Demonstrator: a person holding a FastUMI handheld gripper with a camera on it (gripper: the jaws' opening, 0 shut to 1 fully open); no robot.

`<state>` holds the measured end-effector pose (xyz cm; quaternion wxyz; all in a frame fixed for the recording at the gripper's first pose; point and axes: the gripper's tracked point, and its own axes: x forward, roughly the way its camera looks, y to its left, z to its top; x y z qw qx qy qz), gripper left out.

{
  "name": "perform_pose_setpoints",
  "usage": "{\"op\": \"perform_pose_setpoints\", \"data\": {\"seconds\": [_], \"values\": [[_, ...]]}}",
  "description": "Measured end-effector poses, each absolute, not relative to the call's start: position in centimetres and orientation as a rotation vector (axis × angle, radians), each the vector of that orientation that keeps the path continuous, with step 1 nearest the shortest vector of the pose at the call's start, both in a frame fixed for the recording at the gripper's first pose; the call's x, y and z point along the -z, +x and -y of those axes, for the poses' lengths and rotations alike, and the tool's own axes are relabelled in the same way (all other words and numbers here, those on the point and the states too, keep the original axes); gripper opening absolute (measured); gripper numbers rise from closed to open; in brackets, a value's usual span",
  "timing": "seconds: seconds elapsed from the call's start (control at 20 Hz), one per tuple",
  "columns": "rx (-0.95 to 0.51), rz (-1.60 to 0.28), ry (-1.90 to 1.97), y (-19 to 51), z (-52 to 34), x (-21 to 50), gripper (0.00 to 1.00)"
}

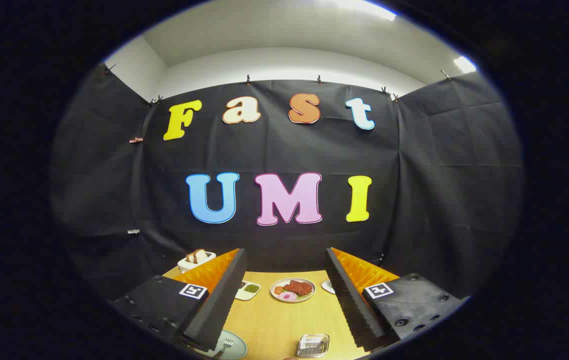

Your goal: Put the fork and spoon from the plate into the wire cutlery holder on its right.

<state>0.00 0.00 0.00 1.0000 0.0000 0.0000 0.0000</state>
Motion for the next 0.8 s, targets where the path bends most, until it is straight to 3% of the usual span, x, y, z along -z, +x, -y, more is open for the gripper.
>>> {"op": "perform_pose_setpoints", "data": {"seconds": [0.4,0.8], "values": [[0.066,-0.049,-0.034,0.7,-1.4,1.4,0.98],[-0.023,-0.042,-0.041,0.6,-4.8,1.8,0.98]]}}
